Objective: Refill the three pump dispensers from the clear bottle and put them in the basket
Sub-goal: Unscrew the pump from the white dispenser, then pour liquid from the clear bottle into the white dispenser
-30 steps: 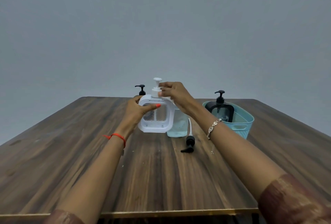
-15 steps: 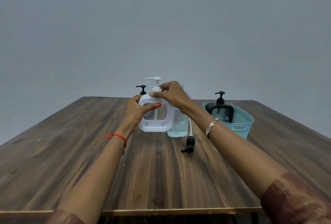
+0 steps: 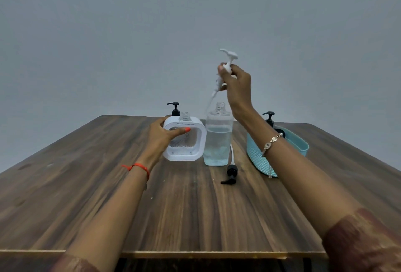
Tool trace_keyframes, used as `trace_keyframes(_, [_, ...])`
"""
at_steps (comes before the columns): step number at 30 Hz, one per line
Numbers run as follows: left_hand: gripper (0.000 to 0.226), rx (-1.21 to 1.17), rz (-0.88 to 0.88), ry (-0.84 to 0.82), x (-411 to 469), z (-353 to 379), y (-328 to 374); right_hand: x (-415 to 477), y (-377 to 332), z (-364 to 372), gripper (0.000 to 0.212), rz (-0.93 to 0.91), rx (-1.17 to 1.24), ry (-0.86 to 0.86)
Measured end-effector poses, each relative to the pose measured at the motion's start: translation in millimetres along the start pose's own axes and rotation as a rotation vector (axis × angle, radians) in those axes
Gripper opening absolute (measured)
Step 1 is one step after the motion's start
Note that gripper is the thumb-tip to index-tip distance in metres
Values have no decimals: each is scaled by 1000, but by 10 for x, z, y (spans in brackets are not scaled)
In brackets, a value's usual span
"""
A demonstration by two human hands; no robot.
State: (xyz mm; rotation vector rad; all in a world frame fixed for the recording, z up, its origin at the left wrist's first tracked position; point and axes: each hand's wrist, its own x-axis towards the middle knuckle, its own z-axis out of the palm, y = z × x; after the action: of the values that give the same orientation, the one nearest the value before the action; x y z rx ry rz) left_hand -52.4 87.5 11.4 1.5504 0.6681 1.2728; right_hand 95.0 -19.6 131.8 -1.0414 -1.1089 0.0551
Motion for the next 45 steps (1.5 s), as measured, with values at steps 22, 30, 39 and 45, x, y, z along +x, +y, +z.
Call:
trace_keyframes(22, [31, -99, 9, 97, 57, -162, -167, -1356, 1349, 28, 54, 255, -749, -762])
trace_keyframes(30, [38, -85, -7, 111, 90, -132, -201, -1391, 1383, 10, 53, 228, -679, -783])
trace_keyframes(39, [35, -73, -28, 134, 145, -58, -275, -1286, 1264, -49, 47, 256, -576, -724])
trace_keyframes(45, [34, -85, -17, 121, 183, -67, -300, -812, 1137, -179, 25, 195, -449, -21])
